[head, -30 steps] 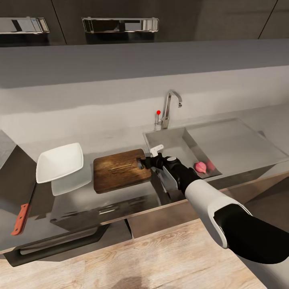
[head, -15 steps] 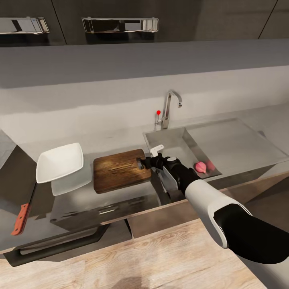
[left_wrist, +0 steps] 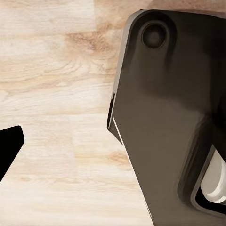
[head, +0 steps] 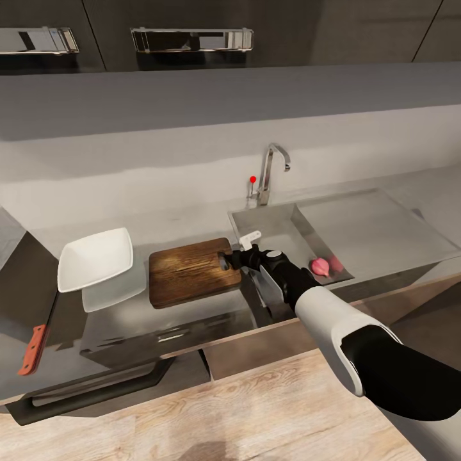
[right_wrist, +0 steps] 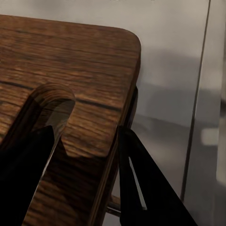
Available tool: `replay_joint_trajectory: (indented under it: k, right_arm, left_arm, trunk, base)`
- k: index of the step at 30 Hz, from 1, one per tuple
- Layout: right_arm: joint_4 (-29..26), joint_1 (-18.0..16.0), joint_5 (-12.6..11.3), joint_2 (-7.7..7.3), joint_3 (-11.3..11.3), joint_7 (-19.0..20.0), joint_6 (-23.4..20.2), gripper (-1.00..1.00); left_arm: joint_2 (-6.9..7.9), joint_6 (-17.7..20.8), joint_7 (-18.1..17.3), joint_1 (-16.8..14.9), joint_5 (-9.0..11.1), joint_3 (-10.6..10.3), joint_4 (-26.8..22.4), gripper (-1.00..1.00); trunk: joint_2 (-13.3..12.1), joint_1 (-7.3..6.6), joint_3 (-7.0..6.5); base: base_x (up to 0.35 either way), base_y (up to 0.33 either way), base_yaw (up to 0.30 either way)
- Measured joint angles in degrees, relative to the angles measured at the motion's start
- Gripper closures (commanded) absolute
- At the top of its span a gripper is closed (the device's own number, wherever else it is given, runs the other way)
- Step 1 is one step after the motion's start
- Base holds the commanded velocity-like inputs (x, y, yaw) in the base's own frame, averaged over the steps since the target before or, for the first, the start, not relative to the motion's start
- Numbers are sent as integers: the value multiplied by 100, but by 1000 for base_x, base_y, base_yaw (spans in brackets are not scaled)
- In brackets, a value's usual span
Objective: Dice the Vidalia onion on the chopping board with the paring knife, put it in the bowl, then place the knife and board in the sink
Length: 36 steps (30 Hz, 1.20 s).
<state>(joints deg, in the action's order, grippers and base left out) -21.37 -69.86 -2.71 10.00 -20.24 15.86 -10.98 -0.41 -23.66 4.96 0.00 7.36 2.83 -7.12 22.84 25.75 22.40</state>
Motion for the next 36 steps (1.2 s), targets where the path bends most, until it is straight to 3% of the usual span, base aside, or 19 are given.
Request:
replay_joint_trajectory:
  k: [22, 23, 36]
  right_arm:
    - [0, 0, 0, 0, -1, -1, 0, 100]
    - [0, 1, 1, 0, 1, -1, -1, -100]
    - [6, 3, 40, 0, -47, -8, 5, -100]
  left_arm:
    - [0, 0, -1, 0, -1, 0, -2, -100]
    - [0, 0, 0, 2, -1, 0, -1, -100]
    - [0, 0, -1, 0, -1, 0, -2, -100]
  trunk:
    - [0, 0, 0]
    - [0, 0, 0]
    - [-1, 0, 1]
  base:
    - [0, 0, 0]
    - [0, 0, 0]
    - [0, 0, 0]
